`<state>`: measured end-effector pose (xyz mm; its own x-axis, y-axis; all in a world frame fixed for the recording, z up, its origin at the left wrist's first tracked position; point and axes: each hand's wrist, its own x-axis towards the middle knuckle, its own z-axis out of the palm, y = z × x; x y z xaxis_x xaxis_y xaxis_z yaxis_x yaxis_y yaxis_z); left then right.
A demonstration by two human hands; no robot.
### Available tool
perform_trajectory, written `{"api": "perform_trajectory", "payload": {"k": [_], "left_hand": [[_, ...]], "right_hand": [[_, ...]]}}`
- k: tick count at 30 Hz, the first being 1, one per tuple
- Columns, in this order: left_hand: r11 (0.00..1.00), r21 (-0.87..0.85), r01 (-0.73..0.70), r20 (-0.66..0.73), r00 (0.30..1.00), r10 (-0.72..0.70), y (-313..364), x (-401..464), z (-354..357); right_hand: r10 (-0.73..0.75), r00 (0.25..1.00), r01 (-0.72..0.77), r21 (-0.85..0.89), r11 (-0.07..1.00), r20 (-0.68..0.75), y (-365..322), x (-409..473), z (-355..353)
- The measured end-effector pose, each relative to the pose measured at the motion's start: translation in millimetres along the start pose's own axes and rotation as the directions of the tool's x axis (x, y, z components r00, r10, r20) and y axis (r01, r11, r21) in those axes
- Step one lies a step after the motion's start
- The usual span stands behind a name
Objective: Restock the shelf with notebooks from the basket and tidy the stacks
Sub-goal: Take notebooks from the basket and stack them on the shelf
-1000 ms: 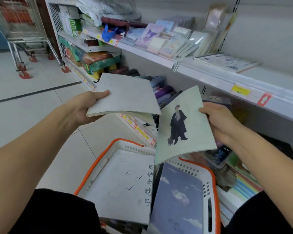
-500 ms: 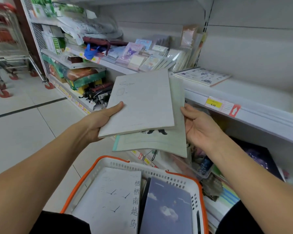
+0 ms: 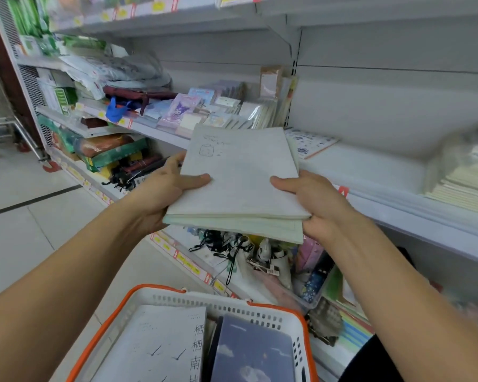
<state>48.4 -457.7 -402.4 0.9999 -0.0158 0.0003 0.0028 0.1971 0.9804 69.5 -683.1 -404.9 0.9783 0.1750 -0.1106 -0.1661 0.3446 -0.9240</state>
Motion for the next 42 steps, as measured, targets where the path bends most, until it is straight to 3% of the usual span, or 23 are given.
{"api": "perform_trajectory", "payload": {"k": [4,7,11,15,19,23,25,28,32,35,37,40,42], "left_hand": [[0.999,-0.019,-0.043,0.009,0.999,0.043,36.5,45.9,30.0],[0.992,0.085,-0.093,-0.066,0.993,0.099,50.4,95.6,52.7],[0.958,0.287,-0.029,-0.099,0.993,0.059,52.0,167.5,85.8],[0.849,0.525,0.057,-0.096,0.995,-0.008,33.6,221.0,97.1],[0.654,0.753,0.075,-0.028,0.996,-0.082,15.7,238.5,108.3],[0.439,0.897,0.051,-0.084,0.995,0.056,2.5,257.3,104.8],[0.303,0.952,0.028,-0.059,0.994,0.093,-0.2,263.4,101.1],[0.202,0.979,0.012,-0.032,0.995,0.095,1.5,269.8,94.0],[0.086,0.996,-0.010,0.009,1.000,0.012,1.1,278.9,89.5],[-0.013,0.999,-0.032,0.031,0.999,-0.032,4.6,282.7,89.0],[-0.028,0.999,-0.045,0.044,0.999,-0.016,3.1,285.3,87.0],[0.031,0.998,-0.051,0.049,0.996,0.074,-9.0,292.6,84.7],[0.040,0.998,-0.051,0.046,0.993,0.107,-12.3,296.1,86.6]], "right_hand": [[-0.066,0.985,0.088,0.132,0.987,-0.161,-37.6,32.1,-15.3],[-0.077,0.976,0.109,0.152,0.982,-0.203,-64.2,69.0,-27.7],[-0.060,0.967,0.089,0.109,0.990,-0.247,-96.1,113.9,-39.5],[-0.013,0.966,0.015,0.009,1.000,-0.258,-99.5,155.2,-61.0],[-0.006,0.967,-0.015,-0.079,0.997,-0.254,-91.9,187.5,-89.8],[-0.092,0.965,0.035,-0.229,0.973,-0.247,-74.6,216.8,-111.2],[-0.139,0.961,0.054,-0.333,0.941,-0.238,-71.1,222.9,-116.8],[-0.167,0.949,0.003,-0.519,0.855,-0.269,-71.5,227.3,-121.7],[-0.202,0.936,-0.100,-0.771,0.628,-0.287,-73.4,235.1,-126.4],[-0.218,0.940,-0.117,-0.851,0.512,-0.261,-74.7,229.6,-119.8],[-0.169,0.956,-0.132,-0.868,0.479,-0.239,-77.8,219.5,-112.0],[-0.060,0.976,-0.161,-0.877,0.453,-0.210,-82.1,204.7,-108.7],[-0.065,0.979,-0.145,-0.882,0.449,-0.194,-80.7,201.9,-111.7]]}}
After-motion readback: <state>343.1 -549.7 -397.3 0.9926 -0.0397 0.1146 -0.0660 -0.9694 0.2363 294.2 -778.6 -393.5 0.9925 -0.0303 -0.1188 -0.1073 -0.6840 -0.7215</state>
